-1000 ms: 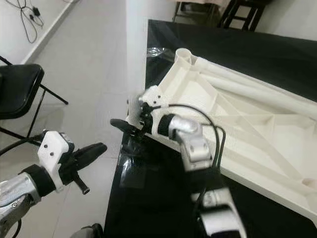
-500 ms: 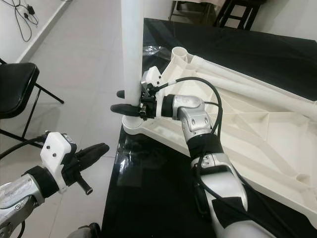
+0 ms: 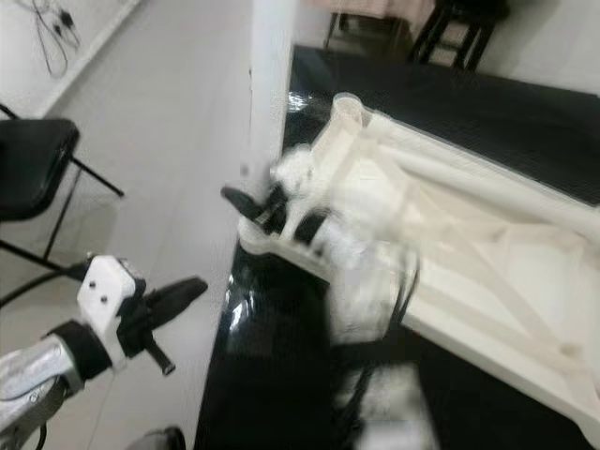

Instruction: Building children table

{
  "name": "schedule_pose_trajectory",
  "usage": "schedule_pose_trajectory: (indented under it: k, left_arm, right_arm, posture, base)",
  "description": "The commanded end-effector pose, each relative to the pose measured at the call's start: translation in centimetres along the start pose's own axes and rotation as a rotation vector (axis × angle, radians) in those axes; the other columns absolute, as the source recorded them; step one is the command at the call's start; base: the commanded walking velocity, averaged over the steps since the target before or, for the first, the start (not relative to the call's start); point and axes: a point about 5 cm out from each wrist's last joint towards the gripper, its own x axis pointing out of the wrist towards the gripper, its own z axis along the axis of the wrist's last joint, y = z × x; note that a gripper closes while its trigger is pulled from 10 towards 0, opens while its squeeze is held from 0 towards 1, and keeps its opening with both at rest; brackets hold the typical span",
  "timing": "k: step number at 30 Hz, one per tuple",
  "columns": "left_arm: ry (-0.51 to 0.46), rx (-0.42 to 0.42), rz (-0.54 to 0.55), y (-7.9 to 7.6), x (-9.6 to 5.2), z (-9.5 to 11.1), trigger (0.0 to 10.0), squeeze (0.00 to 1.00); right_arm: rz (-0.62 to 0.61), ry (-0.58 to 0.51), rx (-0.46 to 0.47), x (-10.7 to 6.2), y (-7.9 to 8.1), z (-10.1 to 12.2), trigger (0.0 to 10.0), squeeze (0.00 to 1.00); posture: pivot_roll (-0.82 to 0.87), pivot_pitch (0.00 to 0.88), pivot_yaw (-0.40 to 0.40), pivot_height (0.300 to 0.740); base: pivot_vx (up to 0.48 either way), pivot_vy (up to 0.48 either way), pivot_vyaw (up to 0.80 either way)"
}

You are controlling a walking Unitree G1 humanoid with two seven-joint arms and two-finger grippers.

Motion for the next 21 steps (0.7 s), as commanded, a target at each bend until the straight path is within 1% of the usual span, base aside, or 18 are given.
schedule_pose_trajectory:
  k: [1,2,3,4,6,7,8,9,11,12,13,14,15,16,17,19,20,21]
  left_arm:
    - [0.010,-0.016,-0.018,-0.1,0.0,-0.4,10.0,0.00]
    - [0.008,-0.022,-0.022,-0.1,0.1,-0.4,10.0,0.00]
    - [0.008,-0.020,-0.031,-0.3,0.3,-0.5,10.0,0.00]
    - [0.003,-0.016,-0.040,-0.4,0.6,-0.4,10.0,0.00]
    - [-0.001,-0.012,-0.044,-0.5,0.7,-0.3,10.0,0.00]
    - [-0.002,-0.007,-0.042,-0.5,0.7,-0.2,10.0,0.00]
    - [-0.002,-0.005,-0.039,-0.4,0.7,-0.2,10.0,0.00]
    - [0.000,-0.001,-0.034,-0.3,0.6,-0.2,10.0,0.00]
    - [0.001,0.003,-0.030,-0.1,0.5,-0.2,10.0,0.00]
    - [-0.001,0.003,-0.030,-0.1,0.6,-0.2,10.0,0.00]
    - [-0.001,0.003,-0.030,-0.1,0.6,-0.2,10.0,0.00]
    - [-0.004,0.001,-0.039,-0.2,0.7,-0.1,10.0,0.00]
    - [-0.004,0.001,-0.039,-0.2,0.7,-0.1,10.0,0.00]
    - [-0.005,-0.002,-0.044,-0.3,0.8,-0.2,10.0,0.00]
    - [-0.005,-0.003,-0.047,-0.3,0.8,-0.2,10.0,0.00]
    - [-0.005,-0.003,-0.047,-0.3,0.8,-0.2,10.0,0.00]
    - [-0.005,-0.004,-0.047,-0.3,0.8,-0.2,10.0,0.00]
    - [-0.005,-0.003,-0.046,-0.3,0.9,-0.2,10.0,0.00]
  right_arm:
    - [0.049,0.214,-0.042,-1.0,0.7,-3.3,0.0,0.00]
    - [0.057,0.189,-0.026,-0.4,0.1,-2.8,0.0,0.00]
    - [0.042,0.189,-0.026,0.2,-1.0,-3.1,0.0,0.00]
    - [0.057,0.196,-0.003,0.7,-1.3,-3.4,0.0,0.00]
    - [0.091,0.210,0.009,1.0,-1.1,-3.8,0.0,0.00]
    - [0.119,0.210,-0.027,1.4,-0.9,-3.7,1.4,0.00]
    - [0.133,0.208,-0.055,1.6,-0.8,-3.5,1.4,0.00]
    - [0.148,0.205,-0.060,1.8,-0.5,-3.2,10.0,0.00]
    - [0.155,0.204,-0.059,1.9,-0.4,-3.0,10.0,0.00]
    - [0.229,0.190,-0.039,2.1,0.0,-2.8,10.0,1.00]
    - [0.229,0.190,-0.039,2.1,0.0,-2.8,10.0,1.00]
    - [0.285,0.163,-0.041,2.3,0.6,-1.8,10.0,1.00]
    - [0.285,0.163,-0.041,2.3,0.6,-1.8,10.0,1.00]
    - [0.336,0.129,-0.051,2.6,0.7,-1.1,10.0,1.00]
    - [0.364,0.110,-0.060,2.7,0.7,-0.6,10.0,0.19]
    - [0.364,0.110,-0.060,2.7,0.7,-0.6,10.0,0.19]
    - [0.460,0.062,-0.064,3.1,0.4,0.1,10.0,0.00]
    - [0.548,0.025,-0.078,3.4,-0.1,0.7,10.0,0.00]
  posture:
    - [0.03,0.220,-0.090,0.740]
    - [0.03,0.220,-0.090,0.740]
    - [0.06,0.221,-0.106,0.740]
    - [0.07,0.217,-0.114,0.740]
    - [0.06,0.214,-0.115,0.740]
    - [0.07,0.216,-0.118,0.740]
    - [0.07,0.216,-0.118,0.740]
    - [0.07,0.215,-0.114,0.740]
    - [0.07,0.215,-0.114,0.740]
    - [0.06,0.215,-0.111,0.740]
    - [0.06,0.215,-0.111,0.740]
    - [0.07,0.219,-0.106,0.740]
    - [0.07,0.219,-0.106,0.740]
    - [0.07,0.222,-0.104,0.740]
    - [0.08,0.223,-0.102,0.740]
    - [0.08,0.223,-0.102,0.740]
    - [0.08,0.225,-0.104,0.740]
    - [0.09,0.226,-0.107,0.740]
  base:
    - [0.000,0.000,0.00]
    - [0.000,0.000,0.00]
    - [0.000,0.000,0.00]
    - [0.000,0.000,0.00]
    - [0.000,0.000,0.00]
    - [0.000,0.000,0.00]
    - [0.000,0.000,0.00]
    - [0.000,0.000,0.00]
    - [0.000,0.000,0.00]
    - [0.000,0.000,0.00]
    - [0.000,0.000,0.00]
    - [0.000,0.000,0.00]
    - [0.000,0.000,0.00]
    - [0.000,0.000,0.00]
    - [0.000,0.000,0.00]
    - [0.000,0.000,0.00]
    - [0.000,0.000,0.00]
    - [0.000,0.000,0.00]
